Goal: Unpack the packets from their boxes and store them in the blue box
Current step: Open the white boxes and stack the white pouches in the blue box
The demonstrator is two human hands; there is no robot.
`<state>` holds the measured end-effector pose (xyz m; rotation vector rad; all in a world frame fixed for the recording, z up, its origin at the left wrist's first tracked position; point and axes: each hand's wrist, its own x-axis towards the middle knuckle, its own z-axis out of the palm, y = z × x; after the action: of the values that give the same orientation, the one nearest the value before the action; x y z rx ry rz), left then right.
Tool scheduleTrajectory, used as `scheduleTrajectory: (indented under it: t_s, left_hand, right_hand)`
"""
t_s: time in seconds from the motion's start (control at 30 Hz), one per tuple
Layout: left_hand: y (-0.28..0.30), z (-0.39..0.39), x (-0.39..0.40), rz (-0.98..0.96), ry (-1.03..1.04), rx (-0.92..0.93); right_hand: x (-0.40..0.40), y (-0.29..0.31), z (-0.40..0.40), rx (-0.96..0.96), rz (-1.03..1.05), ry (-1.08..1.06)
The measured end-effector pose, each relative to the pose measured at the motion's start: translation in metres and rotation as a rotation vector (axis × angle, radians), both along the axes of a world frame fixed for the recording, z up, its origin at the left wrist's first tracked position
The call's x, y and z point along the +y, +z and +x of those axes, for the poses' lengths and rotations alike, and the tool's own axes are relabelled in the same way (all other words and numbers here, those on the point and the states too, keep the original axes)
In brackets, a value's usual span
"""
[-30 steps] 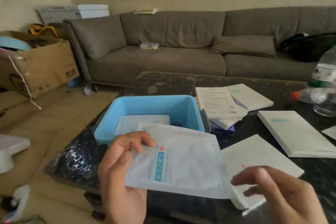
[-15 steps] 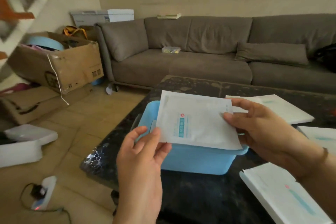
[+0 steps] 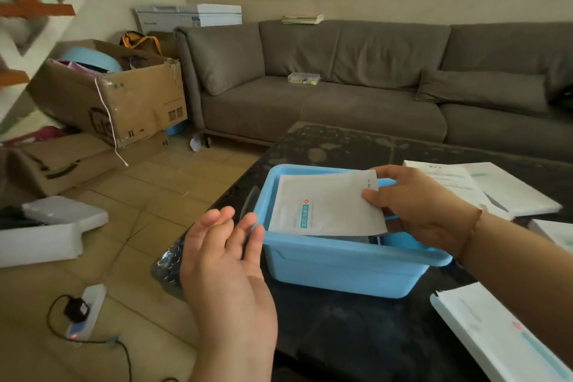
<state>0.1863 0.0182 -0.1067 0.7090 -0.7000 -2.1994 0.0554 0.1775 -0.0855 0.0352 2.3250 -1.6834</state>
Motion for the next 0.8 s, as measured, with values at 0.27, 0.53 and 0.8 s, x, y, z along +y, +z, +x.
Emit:
scheduleTrajectory:
  t_s: [0.27,0.53,0.8]
  left_hand:
    - [0.0,0.0,0.002,0.028,-0.012,0.005]
    - [0.0,0.0,0.002,0.022,0.001,-0.002]
    - [-0.003,-0.003,0.007,-0.063,0.01,0.014]
  right_hand:
    - [-0.011,-0.011,-0.007,-0.073,0.18,0.079]
    - [-0.004,-0.002,-0.004,0.169,0.768,0.328]
    - [-0.003,-0.005,-0.003,0.305,0.967,0.602]
